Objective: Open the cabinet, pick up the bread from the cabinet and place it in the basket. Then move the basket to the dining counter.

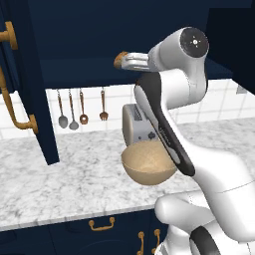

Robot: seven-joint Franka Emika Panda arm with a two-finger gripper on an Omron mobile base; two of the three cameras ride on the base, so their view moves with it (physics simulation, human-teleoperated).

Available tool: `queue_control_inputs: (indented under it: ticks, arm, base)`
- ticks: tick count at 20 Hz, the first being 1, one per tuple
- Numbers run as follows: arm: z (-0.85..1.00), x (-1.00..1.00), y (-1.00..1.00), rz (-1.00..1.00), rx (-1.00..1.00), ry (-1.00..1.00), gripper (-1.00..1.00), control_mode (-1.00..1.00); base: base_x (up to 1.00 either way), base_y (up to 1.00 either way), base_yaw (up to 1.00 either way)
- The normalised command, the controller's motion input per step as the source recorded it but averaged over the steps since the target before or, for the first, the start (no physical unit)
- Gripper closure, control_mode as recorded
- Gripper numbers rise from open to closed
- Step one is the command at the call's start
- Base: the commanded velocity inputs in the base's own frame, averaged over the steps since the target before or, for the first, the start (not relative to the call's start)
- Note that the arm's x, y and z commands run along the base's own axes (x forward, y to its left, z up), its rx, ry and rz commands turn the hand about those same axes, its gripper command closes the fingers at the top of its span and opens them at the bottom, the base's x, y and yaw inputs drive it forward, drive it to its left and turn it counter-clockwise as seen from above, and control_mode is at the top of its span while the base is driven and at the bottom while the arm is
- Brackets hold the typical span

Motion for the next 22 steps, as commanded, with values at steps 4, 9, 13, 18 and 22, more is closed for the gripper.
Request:
queue_control_inputs:
  ticks: [4,9,13,18,22]
  arm:
    - [-0.04,0.58,0.0,0.0,0.0,0.0,-1.0,-1.0]
    - [-0.21,0.4,0.0,-0.04,0.0,-0.06,-1.0,-1.0]
    - [-0.04,0.41,0.02,-0.18,0.0,0.0,-1.0,-1.0]
    - [0.0,0.42,0.12,-0.17,0.0,-0.01,-1.0,-1.0]
    - [0.0,0.41,0.19,-0.02,0.01,0.0,-1.0,-1.0]
  base:
    - [0.0,0.0,0.0]
    - [0.0,0.0,0.0]
    - [0.0,0.0,0.0]
    - [0.0,0.0,0.0]
    - [0.0,0.0,0.0]
